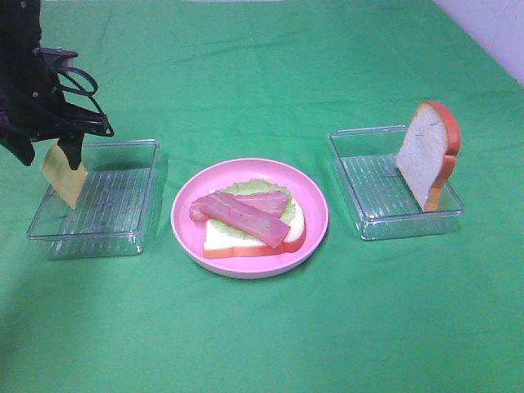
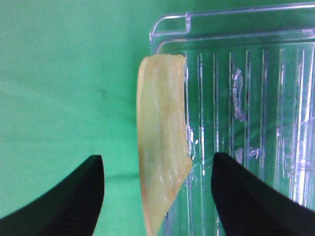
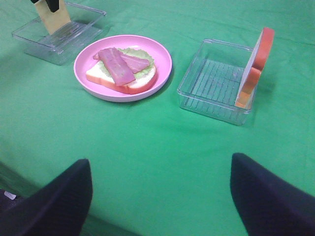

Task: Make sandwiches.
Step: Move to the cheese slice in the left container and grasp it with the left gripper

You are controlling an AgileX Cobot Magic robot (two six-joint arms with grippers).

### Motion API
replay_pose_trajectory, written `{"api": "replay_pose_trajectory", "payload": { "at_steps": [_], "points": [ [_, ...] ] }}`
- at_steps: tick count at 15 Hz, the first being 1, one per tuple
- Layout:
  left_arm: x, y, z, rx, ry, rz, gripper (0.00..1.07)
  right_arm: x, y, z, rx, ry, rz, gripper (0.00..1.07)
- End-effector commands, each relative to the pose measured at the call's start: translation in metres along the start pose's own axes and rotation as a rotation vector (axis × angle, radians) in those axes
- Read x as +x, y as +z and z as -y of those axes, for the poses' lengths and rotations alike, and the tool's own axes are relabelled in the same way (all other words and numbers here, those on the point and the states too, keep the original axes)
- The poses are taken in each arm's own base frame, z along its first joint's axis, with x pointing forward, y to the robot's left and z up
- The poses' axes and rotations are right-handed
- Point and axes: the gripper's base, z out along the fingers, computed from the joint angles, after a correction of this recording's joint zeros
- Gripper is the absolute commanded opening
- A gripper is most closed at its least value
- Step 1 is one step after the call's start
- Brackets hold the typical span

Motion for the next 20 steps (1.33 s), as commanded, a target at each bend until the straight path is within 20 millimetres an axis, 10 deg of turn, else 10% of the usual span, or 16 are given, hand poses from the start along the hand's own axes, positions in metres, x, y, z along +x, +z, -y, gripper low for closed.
{"api": "replay_pose_trajectory", "payload": {
  "at_steps": [1,15,20],
  "points": [
    [-0.0015,0.0009,0.0003,0.006,-0.004,0.011,0.59,0.0019,-0.0017,-0.0003,0.001,0.0,0.012,0.75],
    [-0.0024,0.0083,0.002,0.013,-0.005,0.011,0.59,0.0019,-0.0017,-0.0003,0.001,0.0,0.012,0.75],
    [-0.0033,0.0083,0.0022,0.015,-0.005,0.021,0.41,0.0019,-0.0017,-0.0003,0.001,0.0,0.012,0.75]
  ]
}}
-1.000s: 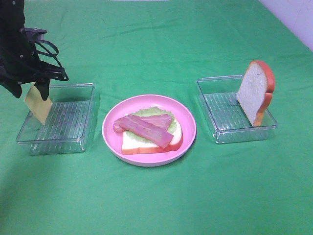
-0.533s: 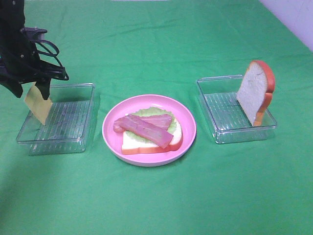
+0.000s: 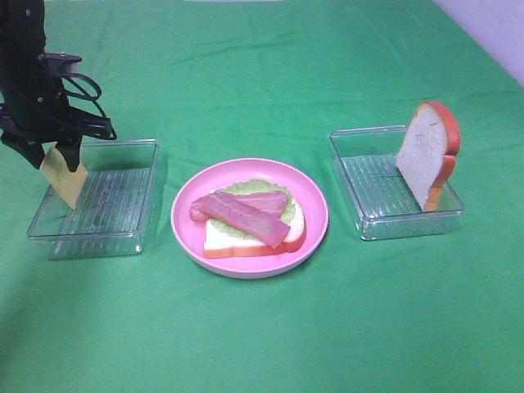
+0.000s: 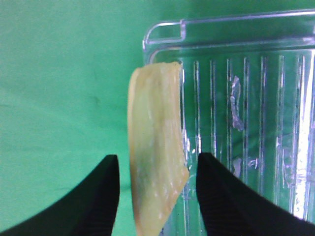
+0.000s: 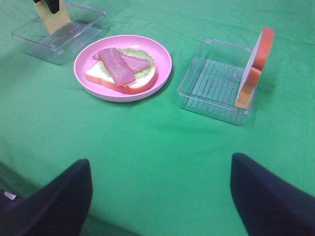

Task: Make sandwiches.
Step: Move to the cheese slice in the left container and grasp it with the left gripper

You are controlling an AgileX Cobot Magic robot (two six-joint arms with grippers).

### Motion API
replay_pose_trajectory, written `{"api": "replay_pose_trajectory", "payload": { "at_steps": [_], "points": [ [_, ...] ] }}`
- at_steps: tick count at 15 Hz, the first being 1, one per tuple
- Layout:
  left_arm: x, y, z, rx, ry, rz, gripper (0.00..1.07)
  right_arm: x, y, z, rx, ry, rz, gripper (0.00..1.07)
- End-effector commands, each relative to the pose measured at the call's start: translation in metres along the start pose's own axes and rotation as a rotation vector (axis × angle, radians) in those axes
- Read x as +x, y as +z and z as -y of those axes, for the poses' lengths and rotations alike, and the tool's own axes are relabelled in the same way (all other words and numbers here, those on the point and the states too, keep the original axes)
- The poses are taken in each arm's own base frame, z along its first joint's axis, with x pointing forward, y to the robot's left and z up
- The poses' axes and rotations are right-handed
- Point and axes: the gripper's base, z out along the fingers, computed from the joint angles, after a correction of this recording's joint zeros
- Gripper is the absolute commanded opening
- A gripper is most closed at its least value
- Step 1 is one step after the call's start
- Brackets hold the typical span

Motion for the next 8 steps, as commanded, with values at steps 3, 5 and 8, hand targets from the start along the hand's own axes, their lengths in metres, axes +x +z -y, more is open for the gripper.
{"api": "replay_pose_trajectory", "payload": {
  "at_steps": [3,5,8],
  "points": [
    [-0.003,0.0,0.0008,0.012,-0.005,0.029,0.23,0.0019,-0.0017,-0.0003,0.001,0.0,0.012,0.75],
    [-0.0032,0.0,0.0008,0.013,-0.005,0.031,0.17,0.0019,-0.0017,-0.0003,0.001,0.0,0.012,0.75],
    [-0.0032,0.0,0.0008,0.013,-0.005,0.031,0.09,0.0019,-0.0017,-0.0003,0.001,0.0,0.012,0.75]
  ]
}}
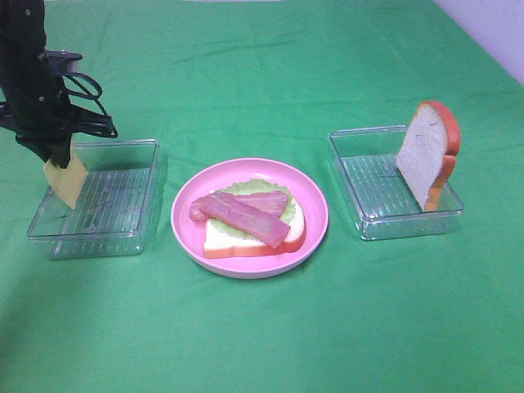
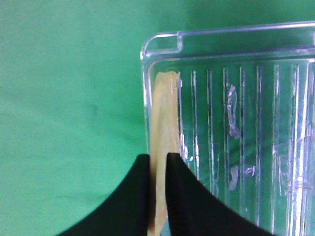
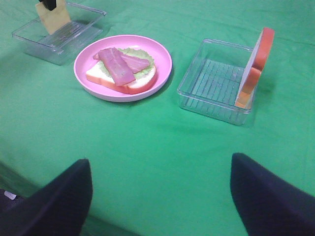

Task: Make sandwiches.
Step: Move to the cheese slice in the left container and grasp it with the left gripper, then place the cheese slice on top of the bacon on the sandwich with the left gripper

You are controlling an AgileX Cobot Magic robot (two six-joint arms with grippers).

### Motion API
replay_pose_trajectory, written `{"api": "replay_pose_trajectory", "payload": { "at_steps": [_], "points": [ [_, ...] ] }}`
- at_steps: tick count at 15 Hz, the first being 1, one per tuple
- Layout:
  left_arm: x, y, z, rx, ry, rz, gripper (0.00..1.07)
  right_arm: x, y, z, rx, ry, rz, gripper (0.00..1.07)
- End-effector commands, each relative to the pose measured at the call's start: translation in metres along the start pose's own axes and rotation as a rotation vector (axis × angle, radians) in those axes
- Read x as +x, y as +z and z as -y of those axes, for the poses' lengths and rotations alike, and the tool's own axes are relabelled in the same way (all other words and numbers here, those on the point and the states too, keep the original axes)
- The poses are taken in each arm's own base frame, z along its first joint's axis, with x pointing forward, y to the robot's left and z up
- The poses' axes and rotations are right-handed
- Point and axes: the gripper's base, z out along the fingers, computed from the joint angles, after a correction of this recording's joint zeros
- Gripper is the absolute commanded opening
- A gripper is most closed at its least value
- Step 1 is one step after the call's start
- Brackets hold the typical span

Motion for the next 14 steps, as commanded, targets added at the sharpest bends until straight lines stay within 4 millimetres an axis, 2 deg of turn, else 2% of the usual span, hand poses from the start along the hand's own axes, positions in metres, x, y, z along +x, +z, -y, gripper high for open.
{"api": "replay_pose_trajectory", "payload": {
  "at_steps": [1,3,9,11,14],
  "points": [
    [-0.001,0.0,0.0,0.007,-0.005,0.008,0.06,0.002,-0.002,0.0,0.001,0.0,0.012,0.75],
    [-0.001,0.0,0.0,0.008,-0.005,0.009,0.0,0.002,-0.002,0.0,0.001,0.0,0.012,0.75],
    [-0.001,-0.003,0.002,0.026,-0.016,0.006,0.0,0.002,-0.002,0.0,0.001,0.0,0.012,0.75],
    [-0.004,-0.026,0.007,0.101,-0.017,0.069,0.0,0.002,-0.002,0.0,0.001,0.0,0.013,0.75],
    [-0.006,-0.049,0.013,0.208,-0.021,0.127,0.0,0.002,-0.002,0.0,0.002,0.0,0.013,0.75]
  ]
}}
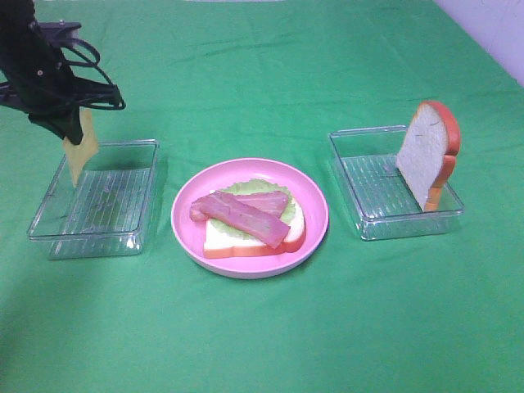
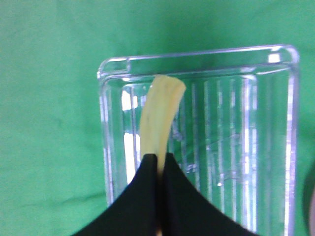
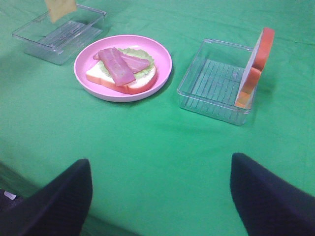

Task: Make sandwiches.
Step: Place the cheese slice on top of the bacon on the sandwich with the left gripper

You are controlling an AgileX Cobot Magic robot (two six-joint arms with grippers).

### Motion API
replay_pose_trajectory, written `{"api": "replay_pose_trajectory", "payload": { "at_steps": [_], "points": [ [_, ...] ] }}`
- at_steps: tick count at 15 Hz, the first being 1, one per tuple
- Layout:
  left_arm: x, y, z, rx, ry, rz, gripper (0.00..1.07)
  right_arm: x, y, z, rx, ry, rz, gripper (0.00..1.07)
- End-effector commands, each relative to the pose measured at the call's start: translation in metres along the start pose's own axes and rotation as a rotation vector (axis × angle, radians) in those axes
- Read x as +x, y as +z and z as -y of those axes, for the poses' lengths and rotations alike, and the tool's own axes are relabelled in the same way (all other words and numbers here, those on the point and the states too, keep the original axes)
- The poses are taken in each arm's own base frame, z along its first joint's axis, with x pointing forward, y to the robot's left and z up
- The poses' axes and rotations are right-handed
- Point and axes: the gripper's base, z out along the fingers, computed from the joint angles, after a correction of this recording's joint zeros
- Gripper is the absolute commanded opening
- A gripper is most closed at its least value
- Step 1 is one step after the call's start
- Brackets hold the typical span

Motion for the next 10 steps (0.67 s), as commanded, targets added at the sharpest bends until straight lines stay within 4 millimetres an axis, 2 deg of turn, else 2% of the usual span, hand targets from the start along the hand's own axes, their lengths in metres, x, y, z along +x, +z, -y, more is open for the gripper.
{"api": "replay_pose_trajectory", "payload": {
  "at_steps": [1,6,8,10],
  "points": [
    [-0.003,-0.021,0.013,0.133,-0.005,0.054,0.0,0.002,-0.002,0.0,0.002,0.0,0.013,0.75],
    [-0.005,-0.034,0.056,0.588,-0.024,0.079,0.0,0.002,-0.002,0.0,0.002,0.0,0.013,0.75],
    [-0.001,-0.033,0.076,0.67,0.022,0.08,0.0,0.002,-0.002,0.0,0.002,0.0,0.013,0.75],
    [0.009,-0.022,0.105,0.733,0.07,0.045,0.0,0.002,-0.002,0.0,0.002,0.0,0.013,0.75]
  ]
}}
